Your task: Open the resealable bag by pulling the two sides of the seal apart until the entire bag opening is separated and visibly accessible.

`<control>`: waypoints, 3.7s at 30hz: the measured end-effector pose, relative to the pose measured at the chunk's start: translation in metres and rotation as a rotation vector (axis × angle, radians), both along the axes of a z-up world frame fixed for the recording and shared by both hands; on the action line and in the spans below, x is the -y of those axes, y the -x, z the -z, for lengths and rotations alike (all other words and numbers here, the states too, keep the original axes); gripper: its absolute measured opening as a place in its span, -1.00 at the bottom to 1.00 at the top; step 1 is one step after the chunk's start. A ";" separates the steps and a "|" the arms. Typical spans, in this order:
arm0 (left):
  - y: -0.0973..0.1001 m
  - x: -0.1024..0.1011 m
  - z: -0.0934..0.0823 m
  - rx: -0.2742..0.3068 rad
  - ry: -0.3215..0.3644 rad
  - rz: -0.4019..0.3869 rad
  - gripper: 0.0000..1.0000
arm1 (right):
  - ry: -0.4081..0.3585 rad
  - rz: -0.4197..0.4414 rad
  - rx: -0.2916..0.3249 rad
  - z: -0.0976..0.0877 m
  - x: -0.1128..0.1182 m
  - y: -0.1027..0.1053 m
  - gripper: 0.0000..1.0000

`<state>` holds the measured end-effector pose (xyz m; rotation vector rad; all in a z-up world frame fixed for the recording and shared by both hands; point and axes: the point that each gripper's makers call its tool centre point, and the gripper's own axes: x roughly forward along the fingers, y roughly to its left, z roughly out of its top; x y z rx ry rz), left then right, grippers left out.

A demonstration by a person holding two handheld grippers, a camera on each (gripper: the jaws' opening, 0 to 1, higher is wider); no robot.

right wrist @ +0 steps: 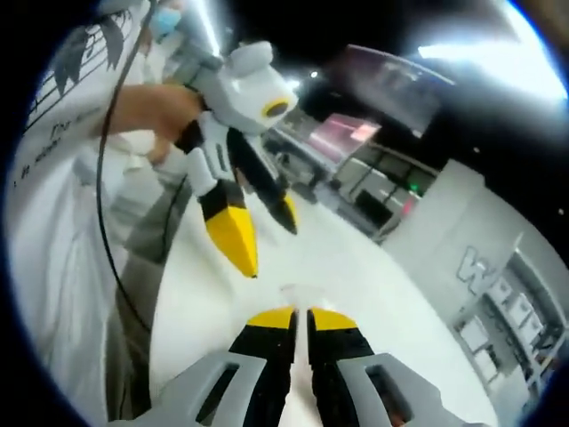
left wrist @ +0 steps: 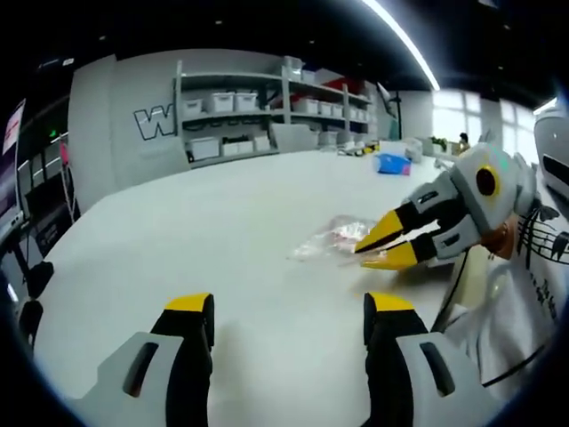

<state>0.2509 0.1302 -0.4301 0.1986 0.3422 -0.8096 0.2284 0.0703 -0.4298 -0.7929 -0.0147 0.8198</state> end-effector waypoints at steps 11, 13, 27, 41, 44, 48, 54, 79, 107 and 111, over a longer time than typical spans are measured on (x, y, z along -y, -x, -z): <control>0.002 -0.005 -0.002 0.010 -0.006 0.000 0.33 | -0.041 -0.004 -0.028 -0.003 -0.003 0.002 -1.00; 0.003 -0.005 -0.002 0.021 -0.008 0.011 0.28 | -0.094 -0.013 -0.074 -0.003 -0.004 0.004 -1.00; 0.015 0.002 -0.004 0.079 -0.046 0.097 -0.13 | -0.336 -0.008 -0.259 -0.009 0.005 0.006 -1.00; 0.016 0.005 -0.006 0.195 -0.177 0.139 -0.33 | -0.454 0.006 -0.347 -0.014 0.012 0.004 -1.00; 0.017 0.005 -0.004 0.203 -0.203 0.144 -0.35 | -0.469 0.009 -0.349 -0.016 0.013 0.004 -1.00; 0.020 0.014 -0.009 0.288 -0.248 0.196 -0.44 | -0.510 0.010 -0.367 -0.020 0.013 0.003 -1.00; 0.022 0.025 -0.013 0.377 -0.293 0.242 -0.56 | -0.516 0.011 -0.378 -0.018 0.011 0.004 -1.00; 0.028 0.052 -0.025 0.658 -0.448 0.363 -0.85 | -0.582 0.023 -0.411 -0.021 0.012 0.006 -1.00; 0.026 0.065 -0.028 0.790 -0.563 0.434 -0.89 | -0.606 0.005 -0.441 -0.023 0.008 0.009 -1.00; 0.025 0.065 -0.027 0.789 -0.575 0.439 -0.90 | -0.613 0.005 -0.442 -0.025 0.008 0.009 -1.00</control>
